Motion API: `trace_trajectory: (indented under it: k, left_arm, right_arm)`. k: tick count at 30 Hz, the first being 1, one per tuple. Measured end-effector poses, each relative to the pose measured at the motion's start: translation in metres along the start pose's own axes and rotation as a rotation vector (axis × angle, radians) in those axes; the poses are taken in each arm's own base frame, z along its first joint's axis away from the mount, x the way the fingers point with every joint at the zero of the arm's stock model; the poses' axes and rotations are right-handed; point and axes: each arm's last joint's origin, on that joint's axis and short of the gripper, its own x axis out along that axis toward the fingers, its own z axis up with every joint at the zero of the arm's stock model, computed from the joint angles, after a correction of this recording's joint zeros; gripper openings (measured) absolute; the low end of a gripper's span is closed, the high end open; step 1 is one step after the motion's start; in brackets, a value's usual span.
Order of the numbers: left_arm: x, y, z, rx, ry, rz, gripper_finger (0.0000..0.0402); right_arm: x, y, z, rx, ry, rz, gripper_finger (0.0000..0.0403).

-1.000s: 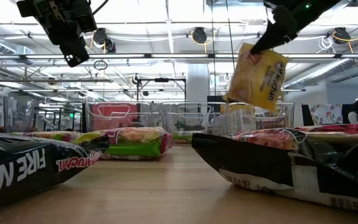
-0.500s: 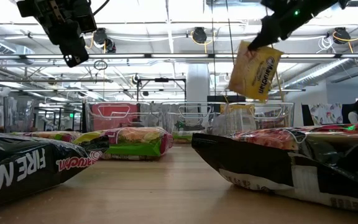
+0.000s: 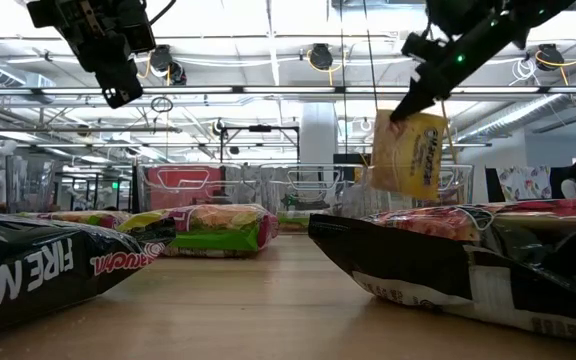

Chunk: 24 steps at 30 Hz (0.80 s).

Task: Sort Maruchan noodles
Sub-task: Put the yellow noodle pack into the right transparent bin

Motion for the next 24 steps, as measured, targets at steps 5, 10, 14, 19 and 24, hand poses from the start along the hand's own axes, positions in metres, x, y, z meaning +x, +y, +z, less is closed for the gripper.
trace_trajectory:
  k: [5,10,14,19,24]
  left_arm:
    - [0.000,0.000,0.000,0.000,0.000,0.000,0.0008]
    - [0.000,0.000,0.000,0.000,0.000,0.000,0.0008]
    - [0.000,0.000,0.000,0.000,0.000,0.000,0.0008]
    - [0.000,0.000,0.000,0.000,0.000,0.000,0.0008]
    - [0.000,0.000,0.000,0.000,0.000,0.000,0.0008]
  right_arm:
    - [0.014,-0.008,-0.008,0.006,0.029,0.087,0.0000]
    - [0.025,-0.016,-0.015,0.006,0.059,0.129,0.0000]
    - [0.032,-0.022,-0.020,0.008,0.058,0.169,0.0000]
    - [0.036,-0.030,-0.025,0.012,0.077,0.158,0.0000]
    - [0.035,-0.039,-0.024,0.016,0.026,0.154,0.0000]
